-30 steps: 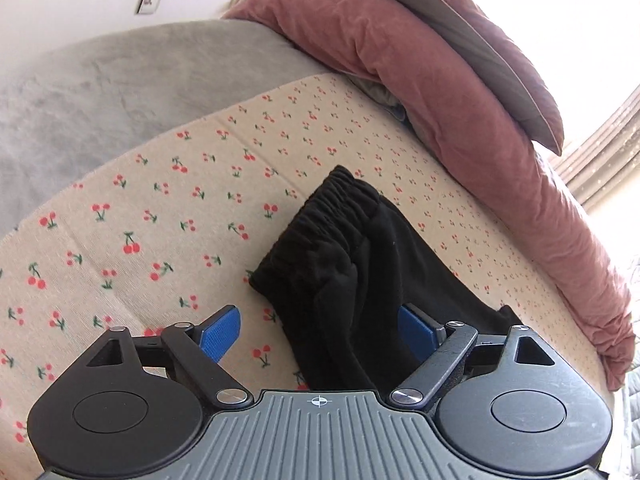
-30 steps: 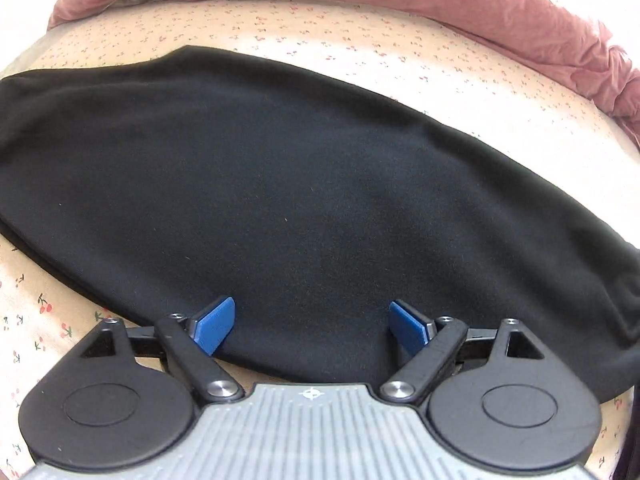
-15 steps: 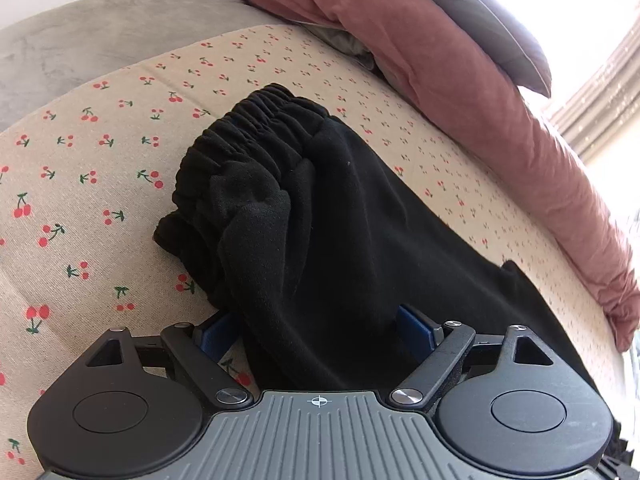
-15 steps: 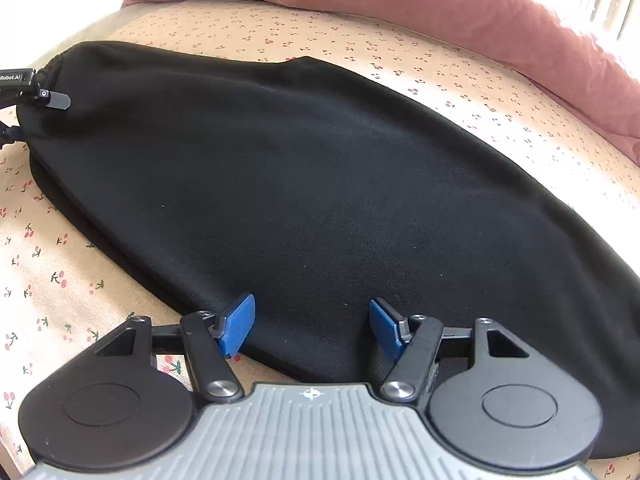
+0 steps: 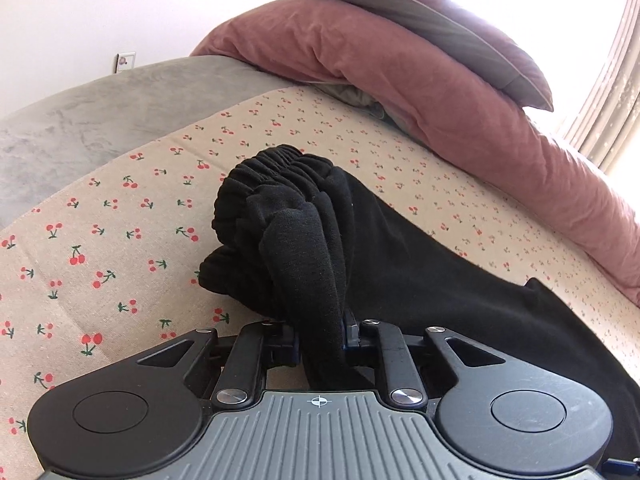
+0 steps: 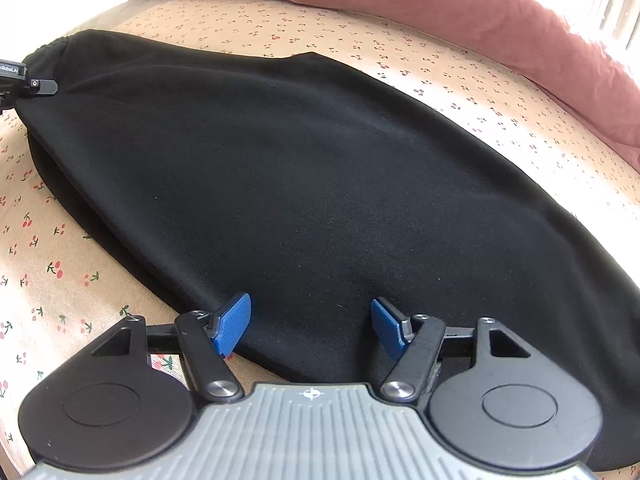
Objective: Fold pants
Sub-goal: 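Pinch and release the cuff with the left gripper to straighten it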
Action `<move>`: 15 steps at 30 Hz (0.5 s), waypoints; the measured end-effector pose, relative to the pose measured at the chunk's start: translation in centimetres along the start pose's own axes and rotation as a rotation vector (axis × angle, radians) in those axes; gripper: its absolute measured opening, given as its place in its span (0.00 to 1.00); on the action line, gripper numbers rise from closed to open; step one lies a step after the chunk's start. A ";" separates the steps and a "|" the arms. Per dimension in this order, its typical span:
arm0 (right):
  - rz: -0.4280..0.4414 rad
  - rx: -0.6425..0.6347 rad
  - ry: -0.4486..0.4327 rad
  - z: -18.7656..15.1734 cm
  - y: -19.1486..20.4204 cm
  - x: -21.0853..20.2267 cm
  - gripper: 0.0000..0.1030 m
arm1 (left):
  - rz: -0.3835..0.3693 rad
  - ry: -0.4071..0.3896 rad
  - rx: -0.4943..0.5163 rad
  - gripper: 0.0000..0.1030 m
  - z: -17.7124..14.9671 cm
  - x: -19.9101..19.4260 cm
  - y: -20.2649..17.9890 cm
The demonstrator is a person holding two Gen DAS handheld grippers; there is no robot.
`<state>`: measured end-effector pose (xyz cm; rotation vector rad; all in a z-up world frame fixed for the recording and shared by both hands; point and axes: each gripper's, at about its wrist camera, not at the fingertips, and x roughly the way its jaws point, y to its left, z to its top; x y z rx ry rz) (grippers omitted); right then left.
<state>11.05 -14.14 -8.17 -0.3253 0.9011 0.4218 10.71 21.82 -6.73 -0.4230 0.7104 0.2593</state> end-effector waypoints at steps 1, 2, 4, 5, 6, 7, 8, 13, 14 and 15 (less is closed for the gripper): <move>0.000 0.002 0.000 0.0 0.0 0.1 0.60 | 0.012 0.028 0.021 0.20 -0.1 0.7 0.1; -0.004 0.003 0.000 0.0 0.0 0.2 0.61 | 0.021 0.063 0.043 0.27 -0.3 1.5 0.2; -0.016 -0.001 0.000 0.0 0.2 0.3 0.64 | 0.004 0.082 0.093 0.32 -0.6 2.1 0.3; -0.019 -0.003 0.000 0.0 0.3 0.4 0.64 | -0.001 0.088 0.107 0.32 -0.4 2.1 0.3; -0.021 -0.005 0.000 0.0 0.3 0.3 0.64 | -0.007 0.099 0.095 0.35 -0.2 1.9 0.4; -0.021 -0.006 0.001 0.0 0.4 0.2 0.64 | -0.013 0.114 0.070 0.36 0.0 1.8 0.7; -0.020 -0.006 0.002 0.0 0.4 0.2 0.64 | -0.019 0.133 0.038 0.38 0.3 1.6 1.1; -0.035 -0.004 0.012 0.3 0.8 -0.4 0.62 | 0.055 0.028 -0.049 0.62 2.2 -1.4 2.2; -0.047 -0.018 0.007 0.4 1.3 -0.6 0.62 | 0.067 -0.009 -0.042 0.62 2.6 -2.0 2.3; -0.054 -0.029 0.001 0.4 1.5 -0.6 0.62 | 0.074 -0.031 -0.038 0.62 2.8 -2.4 2.2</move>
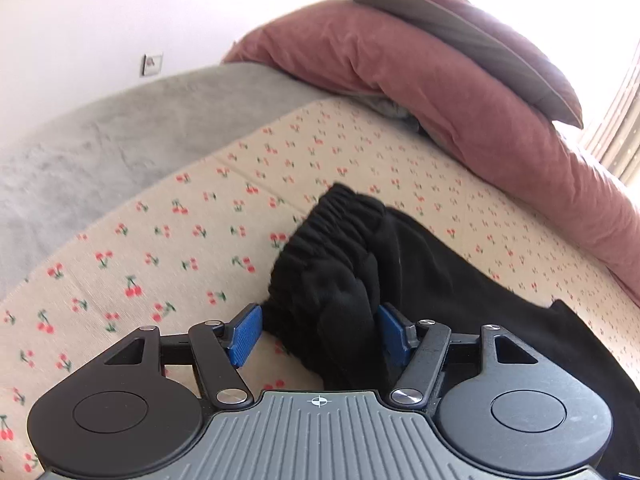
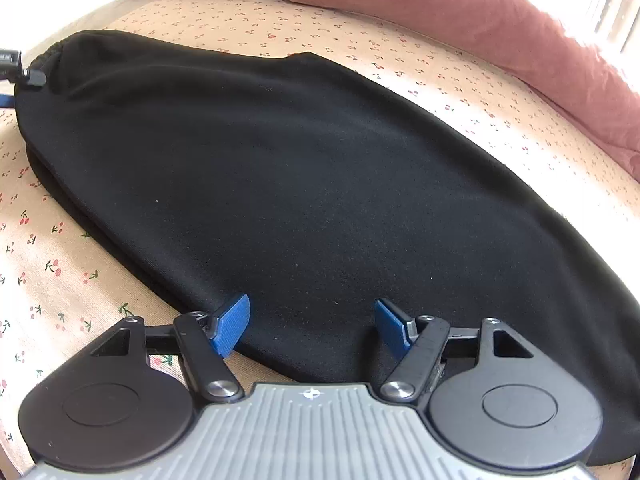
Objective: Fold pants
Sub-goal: 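Pinch and release the cuff with the left gripper to straighten it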
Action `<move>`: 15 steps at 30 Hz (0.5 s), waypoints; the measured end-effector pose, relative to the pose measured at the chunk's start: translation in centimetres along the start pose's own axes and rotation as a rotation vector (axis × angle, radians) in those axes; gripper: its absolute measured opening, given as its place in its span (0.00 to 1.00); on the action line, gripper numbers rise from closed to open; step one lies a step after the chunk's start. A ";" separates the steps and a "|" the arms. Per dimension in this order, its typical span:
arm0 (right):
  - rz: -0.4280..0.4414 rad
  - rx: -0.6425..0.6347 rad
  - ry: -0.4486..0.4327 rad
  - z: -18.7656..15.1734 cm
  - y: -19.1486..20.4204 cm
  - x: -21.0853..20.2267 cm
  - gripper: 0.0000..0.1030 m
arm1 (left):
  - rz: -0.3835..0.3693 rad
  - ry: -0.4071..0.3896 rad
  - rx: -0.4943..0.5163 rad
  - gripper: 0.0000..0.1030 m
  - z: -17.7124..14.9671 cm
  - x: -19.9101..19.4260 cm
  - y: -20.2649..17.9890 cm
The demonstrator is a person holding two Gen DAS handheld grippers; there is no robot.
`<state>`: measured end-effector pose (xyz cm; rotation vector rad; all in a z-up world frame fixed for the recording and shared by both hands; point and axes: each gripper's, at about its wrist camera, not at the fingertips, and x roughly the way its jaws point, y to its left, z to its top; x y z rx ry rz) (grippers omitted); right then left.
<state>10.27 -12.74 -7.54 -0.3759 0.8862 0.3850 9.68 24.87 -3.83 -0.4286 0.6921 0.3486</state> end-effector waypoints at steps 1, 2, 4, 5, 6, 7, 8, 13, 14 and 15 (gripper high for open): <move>-0.003 -0.005 -0.005 0.1 0.3 -0.1 0.62 | 0.007 -0.026 0.004 0.62 0.2 -0.5 0.0; 0.001 -0.002 -0.010 0.2 0.4 -0.2 0.62 | 0.015 -0.047 0.009 0.64 0.3 -0.9 -0.2; 0.014 0.009 -0.020 0.6 0.5 -0.3 0.62 | 0.024 -0.064 0.027 0.72 0.3 -1.4 -1.0; 0.019 0.013 -0.027 0.7 0.5 -0.3 0.62 | 0.023 -0.066 0.040 0.73 0.3 -1.6 -1.5; 0.024 0.019 -0.033 0.9 0.5 -0.3 0.62 | 0.018 -0.075 0.054 0.73 0.5 -1.7 -2.2; 0.027 0.027 -0.038 1.0 0.5 -0.3 0.62 | 0.013 -0.086 0.065 0.73 0.5 -1.8 -2.8; 0.030 0.039 -0.045 1.1 0.3 -0.3 0.62 | 0.008 -0.101 0.082 0.73 0.4 -2.1 -3.5; 0.055 0.071 -0.047 1.6 0.2 -0.1 0.62 | 0.001 -0.163 0.195 0.74 -0.2 -2.3 -7.2; 0.059 0.067 -0.030 1.5 0.3 0.3 0.62 | 0.001 -0.158 0.207 0.74 -0.4 -1.9 -8.0; 0.057 0.060 -0.012 1.4 0.4 0.7 0.62 | -0.009 -0.145 0.214 0.74 -0.6 -1.5 -8.6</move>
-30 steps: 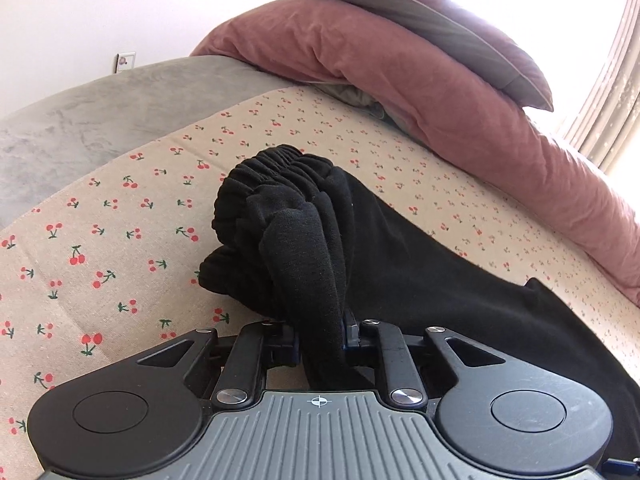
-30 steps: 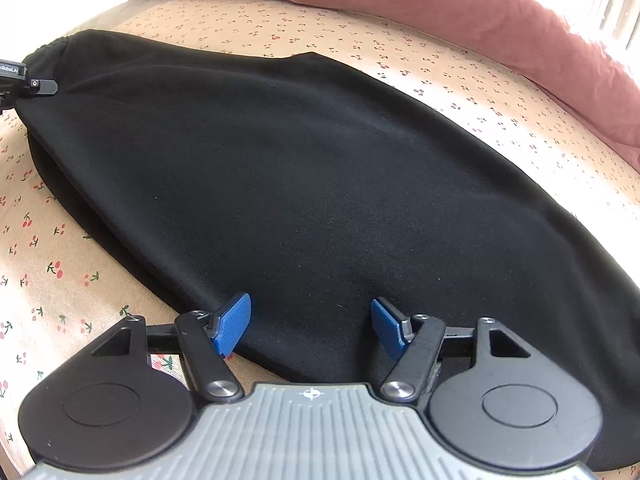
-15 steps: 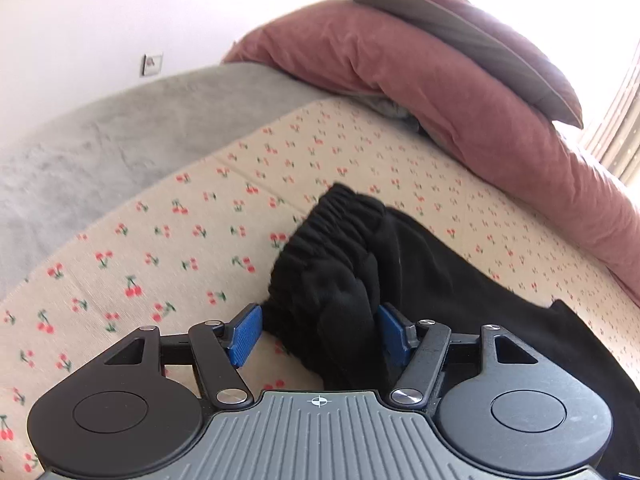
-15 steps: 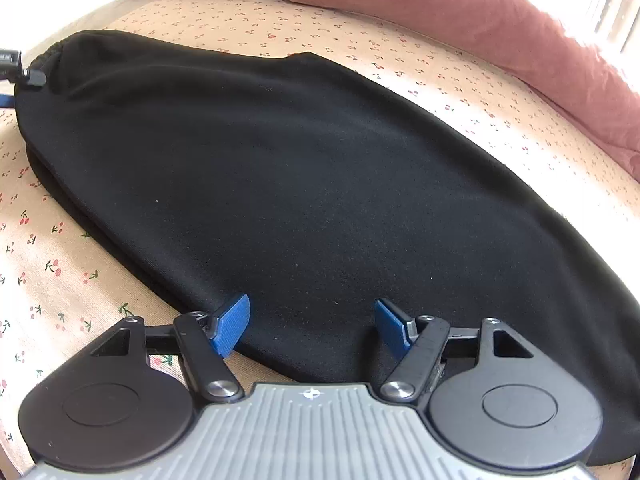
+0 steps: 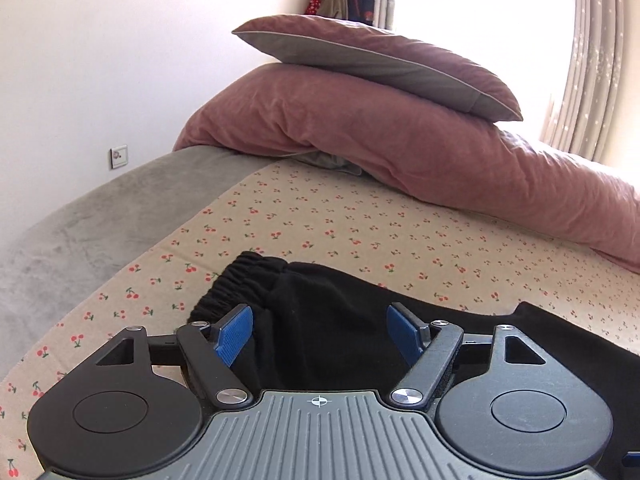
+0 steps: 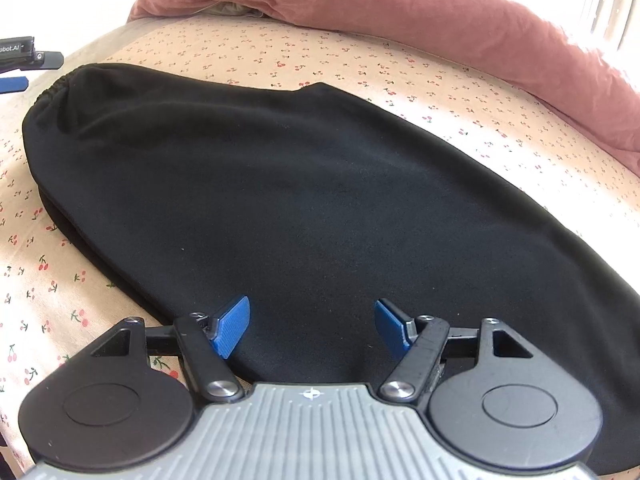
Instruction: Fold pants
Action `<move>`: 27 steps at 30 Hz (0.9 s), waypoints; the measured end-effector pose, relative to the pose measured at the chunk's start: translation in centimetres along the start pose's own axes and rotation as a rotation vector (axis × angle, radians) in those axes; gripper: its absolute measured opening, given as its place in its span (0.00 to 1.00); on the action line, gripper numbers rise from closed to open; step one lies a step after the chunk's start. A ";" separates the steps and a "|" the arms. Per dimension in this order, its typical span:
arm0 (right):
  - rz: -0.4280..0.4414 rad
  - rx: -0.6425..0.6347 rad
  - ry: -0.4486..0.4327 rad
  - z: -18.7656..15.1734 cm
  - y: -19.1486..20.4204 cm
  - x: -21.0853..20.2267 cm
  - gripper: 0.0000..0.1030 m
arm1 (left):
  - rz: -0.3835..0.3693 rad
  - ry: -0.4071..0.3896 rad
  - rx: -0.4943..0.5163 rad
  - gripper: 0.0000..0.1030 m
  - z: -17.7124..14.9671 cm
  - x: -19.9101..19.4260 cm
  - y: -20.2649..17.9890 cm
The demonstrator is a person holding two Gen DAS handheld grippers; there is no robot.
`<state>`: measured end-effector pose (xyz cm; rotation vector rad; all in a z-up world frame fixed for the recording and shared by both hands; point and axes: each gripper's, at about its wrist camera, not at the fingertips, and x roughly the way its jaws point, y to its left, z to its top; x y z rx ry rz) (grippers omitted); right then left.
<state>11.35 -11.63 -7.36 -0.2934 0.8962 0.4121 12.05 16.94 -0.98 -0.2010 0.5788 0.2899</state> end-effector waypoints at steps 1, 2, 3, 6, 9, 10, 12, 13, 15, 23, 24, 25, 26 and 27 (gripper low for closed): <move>-0.007 -0.014 0.012 -0.2 0.1 0.4 0.62 | -0.018 0.014 0.006 0.74 -0.2 0.4 -0.7; -0.008 -0.024 0.007 -0.4 0.2 0.5 0.63 | -0.034 0.031 0.016 0.74 -0.4 0.9 -1.3; -0.007 -0.035 -0.002 -0.6 0.2 0.6 0.64 | -0.047 0.056 0.035 0.74 -0.9 1.6 -2.2; 0.004 -0.048 -0.012 -1.1 -0.1 0.4 0.64 | -0.011 0.120 0.130 0.74 -2.7 3.8 -4.4; 0.025 -0.041 -0.008 -1.8 -1.1 -0.1 0.64 | 0.090 0.202 0.199 0.74 -4.1 5.7 -5.2; 0.030 -0.033 -0.006 -2.1 -1.6 -0.3 0.64 | 0.102 0.239 0.180 0.74 -4.4 6.2 -4.6; 0.034 -0.030 -0.009 -2.7 -2.8 -0.7 0.63 | 0.078 0.263 0.151 0.75 -4.9 6.3 -3.4; 0.039 -0.030 -0.009 -3.1 -3.5 -0.8 0.64 | 0.076 0.264 0.174 0.75 -5.1 6.0 -3.2; 0.066 -0.016 -0.007 -4.0 -4.9 -1.3 0.66 | 0.089 0.264 0.190 0.75 -5.3 5.3 -3.0; 0.064 0.010 -0.031 -5.4 -6.7 -2.5 0.65 | 0.040 0.208 0.140 0.72 -4.6 2.9 -3.6; 0.068 0.033 -0.047 -5.2 -6.8 -2.7 0.64 | 0.013 0.186 0.099 0.72 -4.0 2.4 -3.7; 0.075 0.060 -0.072 -4.7 -6.7 -2.9 0.64 | 0.000 0.161 0.071 0.72 -3.4 1.9 -3.8; 0.076 0.091 -0.095 -4.3 -7.0 -3.0 0.65 | -0.003 0.133 0.052 0.72 -2.9 1.5 -4.2; 0.074 0.121 -0.109 -3.8 -7.0 -3.1 0.65 | -0.006 0.117 0.047 0.72 -2.6 1.4 -4.7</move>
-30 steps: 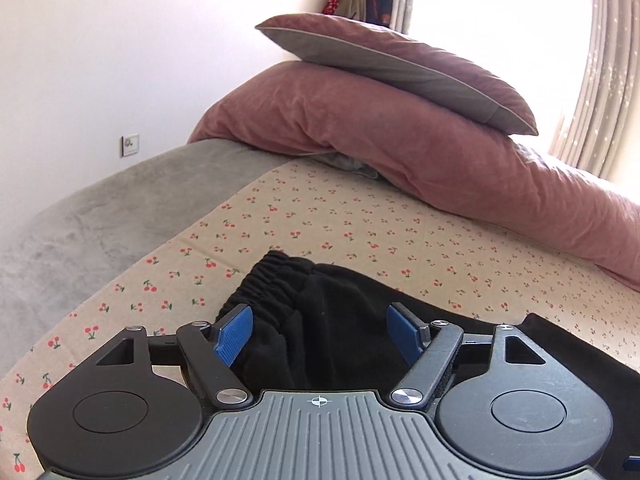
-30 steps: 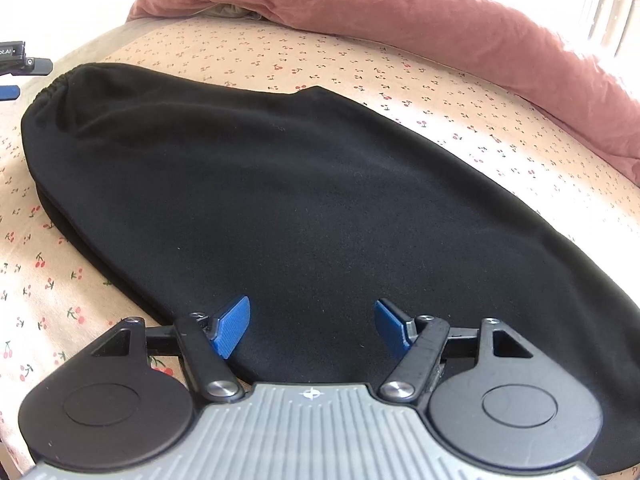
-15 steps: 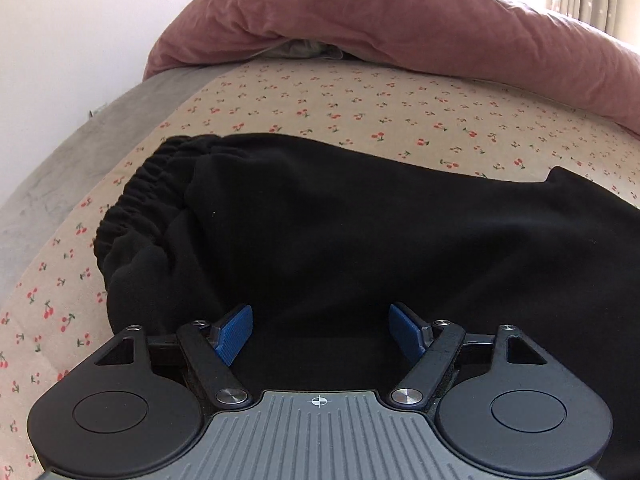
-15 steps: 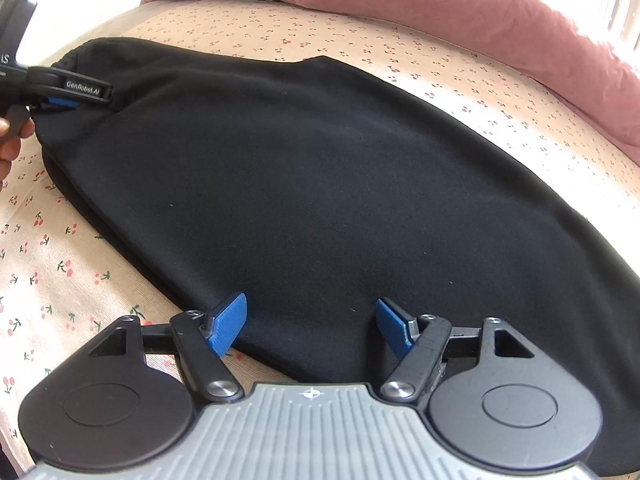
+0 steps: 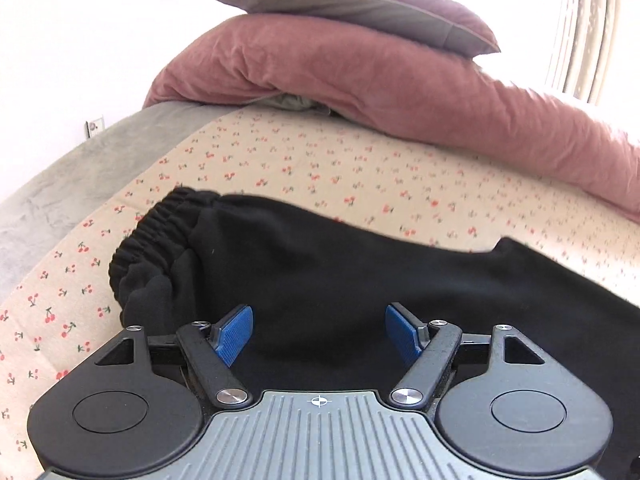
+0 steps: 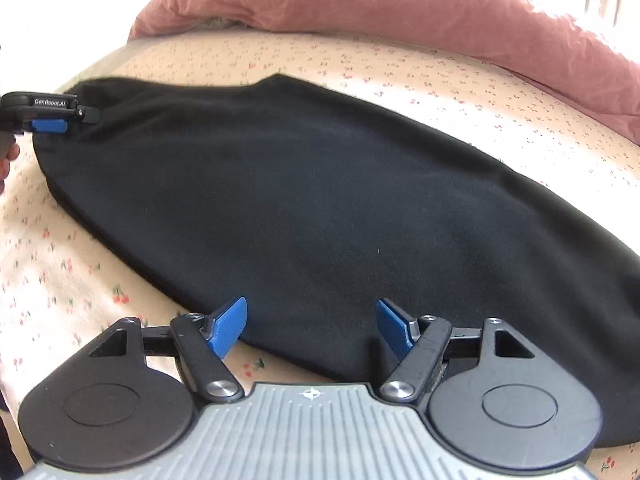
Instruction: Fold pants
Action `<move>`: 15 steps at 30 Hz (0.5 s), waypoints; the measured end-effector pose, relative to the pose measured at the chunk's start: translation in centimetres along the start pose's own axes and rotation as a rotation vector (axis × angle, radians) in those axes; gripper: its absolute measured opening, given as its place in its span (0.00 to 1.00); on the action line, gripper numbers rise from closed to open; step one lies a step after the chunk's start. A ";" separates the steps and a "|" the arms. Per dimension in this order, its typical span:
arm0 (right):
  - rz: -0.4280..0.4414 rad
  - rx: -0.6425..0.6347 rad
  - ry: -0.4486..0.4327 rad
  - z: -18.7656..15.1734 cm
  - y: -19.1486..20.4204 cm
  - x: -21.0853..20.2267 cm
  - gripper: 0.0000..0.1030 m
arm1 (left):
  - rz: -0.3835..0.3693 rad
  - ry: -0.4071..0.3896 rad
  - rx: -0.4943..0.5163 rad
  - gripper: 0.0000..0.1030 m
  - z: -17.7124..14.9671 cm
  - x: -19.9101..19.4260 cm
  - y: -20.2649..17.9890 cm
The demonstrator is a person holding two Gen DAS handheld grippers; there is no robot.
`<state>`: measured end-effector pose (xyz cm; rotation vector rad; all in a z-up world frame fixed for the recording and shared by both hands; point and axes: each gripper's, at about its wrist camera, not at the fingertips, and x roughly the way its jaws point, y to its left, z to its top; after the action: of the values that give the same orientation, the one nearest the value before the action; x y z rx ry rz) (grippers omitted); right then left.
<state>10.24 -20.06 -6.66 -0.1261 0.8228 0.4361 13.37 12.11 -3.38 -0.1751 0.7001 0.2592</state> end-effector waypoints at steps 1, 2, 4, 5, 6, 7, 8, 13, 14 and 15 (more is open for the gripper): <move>-0.005 0.021 -0.010 0.4 0.0 0.1 0.65 | -0.010 -0.001 -0.001 0.72 0.2 0.1 -0.6; -0.012 0.033 -0.014 0.7 0.0 0.3 0.65 | -0.030 0.013 -0.004 0.72 0.2 0.5 -1.2; -0.028 0.047 0.000 1.0 0.0 1.1 0.65 | -0.068 0.078 -0.021 0.73 -0.3 1.7 -2.2; -0.035 0.052 0.025 1.1 -0.3 1.8 0.65 | -0.083 0.120 -0.026 0.73 -0.6 2.7 -2.6; -0.044 0.052 0.052 1.0 -0.7 2.3 0.65 | -0.087 0.156 -0.017 0.73 -1.0 3.5 -3.1; -0.056 0.044 0.078 0.8 -1.2 2.8 0.67 | -0.077 0.185 -0.006 0.73 -1.5 4.3 -3.5; -0.049 0.022 0.070 0.8 -1.4 2.9 0.69 | -0.050 0.209 0.002 0.73 -2.0 4.9 -3.8; -0.024 0.007 0.069 -0.2 -5.2 1.7 0.71 | 0.015 0.233 0.072 0.74 -2.8 4.7 -4.5; -0.032 0.032 0.069 -0.3 -6.2 1.4 0.70 | 0.016 0.235 0.079 0.74 -2.9 4.6 -4.5; -0.045 0.074 0.064 -0.5 -7.8 0.9 0.69 | 0.016 0.238 0.089 0.74 -2.9 4.5 -4.5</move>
<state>13.74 -26.96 -8.13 -0.0905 0.8960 0.3600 16.23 7.91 -8.25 -0.1166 0.9474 0.2245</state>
